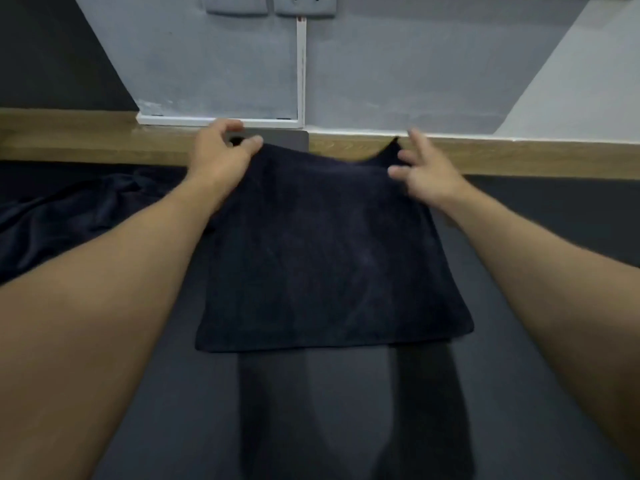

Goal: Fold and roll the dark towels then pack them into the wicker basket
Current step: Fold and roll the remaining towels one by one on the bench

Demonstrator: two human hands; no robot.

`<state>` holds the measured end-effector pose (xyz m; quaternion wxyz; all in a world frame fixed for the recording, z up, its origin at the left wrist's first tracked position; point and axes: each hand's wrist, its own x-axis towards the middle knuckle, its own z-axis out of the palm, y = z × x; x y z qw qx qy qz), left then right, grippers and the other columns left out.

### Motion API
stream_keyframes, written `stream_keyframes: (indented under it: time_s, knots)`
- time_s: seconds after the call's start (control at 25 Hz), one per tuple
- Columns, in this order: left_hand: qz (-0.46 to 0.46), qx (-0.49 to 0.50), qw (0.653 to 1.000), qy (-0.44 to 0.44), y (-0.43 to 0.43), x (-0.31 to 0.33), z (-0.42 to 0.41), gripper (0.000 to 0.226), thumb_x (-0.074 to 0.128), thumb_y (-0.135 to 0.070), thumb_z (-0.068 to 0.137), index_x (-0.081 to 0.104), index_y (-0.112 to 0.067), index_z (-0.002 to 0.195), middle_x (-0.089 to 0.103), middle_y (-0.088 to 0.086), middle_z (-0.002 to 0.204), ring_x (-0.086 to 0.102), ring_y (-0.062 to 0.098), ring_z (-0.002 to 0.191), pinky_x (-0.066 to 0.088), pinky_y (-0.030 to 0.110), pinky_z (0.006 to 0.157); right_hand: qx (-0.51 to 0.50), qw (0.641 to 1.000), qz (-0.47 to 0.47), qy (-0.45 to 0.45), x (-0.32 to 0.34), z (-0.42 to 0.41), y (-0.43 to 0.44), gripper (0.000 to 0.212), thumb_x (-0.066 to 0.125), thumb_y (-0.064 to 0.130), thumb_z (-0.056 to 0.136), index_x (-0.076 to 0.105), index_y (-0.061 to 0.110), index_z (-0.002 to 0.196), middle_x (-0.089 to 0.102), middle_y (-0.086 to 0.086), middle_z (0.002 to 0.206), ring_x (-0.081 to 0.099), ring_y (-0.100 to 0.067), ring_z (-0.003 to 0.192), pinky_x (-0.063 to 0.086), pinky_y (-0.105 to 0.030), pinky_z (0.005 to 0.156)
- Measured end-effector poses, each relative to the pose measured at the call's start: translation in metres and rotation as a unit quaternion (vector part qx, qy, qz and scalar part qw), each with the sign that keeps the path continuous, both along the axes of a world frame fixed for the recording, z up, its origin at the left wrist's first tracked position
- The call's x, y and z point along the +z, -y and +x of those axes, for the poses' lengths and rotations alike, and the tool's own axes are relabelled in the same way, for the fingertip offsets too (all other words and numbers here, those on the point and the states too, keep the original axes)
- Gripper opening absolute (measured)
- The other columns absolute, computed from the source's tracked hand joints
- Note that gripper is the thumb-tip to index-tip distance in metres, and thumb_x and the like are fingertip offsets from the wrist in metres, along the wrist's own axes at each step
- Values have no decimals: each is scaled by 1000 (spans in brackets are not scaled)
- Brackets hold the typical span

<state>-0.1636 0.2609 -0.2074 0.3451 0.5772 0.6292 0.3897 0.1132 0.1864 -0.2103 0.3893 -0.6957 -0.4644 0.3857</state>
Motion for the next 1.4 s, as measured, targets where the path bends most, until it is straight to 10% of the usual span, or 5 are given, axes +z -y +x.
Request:
stream_keyframes:
  time_s: [0.28, 0.56, 0.96, 1.16, 1.4]
  knots:
    - [130, -370, 827, -403, 153, -73, -57, 88, 22, -80, 89, 29, -23, 155, 15, 6, 164, 11, 20, 152, 6, 41, 124, 144, 887, 39, 436, -78, -22, 100, 57, 24, 50, 103, 30, 23, 153, 22, 4, 162, 12, -12, 150, 3, -32, 122]
    - [277, -383, 754, -456, 192, -58, -97, 45, 34, -29, 97, 74, -11, 104, 74, 8, 107, 73, 25, 91, 60, 36, 77, 248, 877, 53, 409, -64, -15, 210, 64, 58, 62, 86, 49, 31, 141, 36, 13, 152, 31, -9, 143, 21, -37, 119]
    - [-423, -553, 623, -357, 265, 29, -91, 17, 79, -35, 77, 66, -35, 66, 63, -14, 70, 56, 5, 69, 46, 21, 64, 439, 809, -328, 210, 27, -46, 277, 22, 72, 39, 85, 72, 23, 100, 70, 4, 89, 60, -6, 76, 50, -26, 73]
    - [-195, -275, 913, -232, 218, 18, -93, 13, 69, -30, 90, 74, -24, 101, 74, 2, 99, 68, 12, 87, 52, 21, 69, 88, 954, -117, 263, 10, -17, 205, 27, 66, 33, 91, 65, 17, 114, 68, -1, 100, 65, -18, 93, 50, -27, 81]
    - [-235, -52, 946, -217, 158, -17, -90, 69, 65, -44, 91, 36, -16, 148, 52, 13, 135, 62, 30, 99, 55, 34, 69, -38, 967, -102, 232, -29, -8, 158, 34, 69, 33, 89, 64, 16, 118, 64, 2, 98, 62, -22, 103, 41, -27, 80]
